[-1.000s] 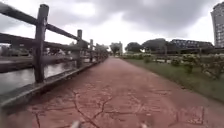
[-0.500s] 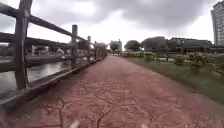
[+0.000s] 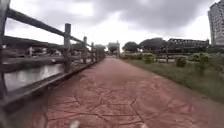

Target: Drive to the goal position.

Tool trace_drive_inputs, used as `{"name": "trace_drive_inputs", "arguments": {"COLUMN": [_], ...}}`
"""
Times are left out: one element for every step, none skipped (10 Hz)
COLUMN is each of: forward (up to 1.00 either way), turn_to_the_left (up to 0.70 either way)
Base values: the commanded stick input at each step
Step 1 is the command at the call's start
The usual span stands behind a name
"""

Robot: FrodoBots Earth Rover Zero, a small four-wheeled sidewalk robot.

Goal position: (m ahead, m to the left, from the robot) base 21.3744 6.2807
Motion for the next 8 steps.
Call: {"name": "trace_drive_inputs", "arguments": {"forward": [0.7, 0.7, 0.7, 0.7, 0.7, 0.7, 0.7, 0.7], "turn_to_the_left": [0.0, 0.0, 0.0, 0.0, 0.0, 0.0, 0.0, 0.0]}}
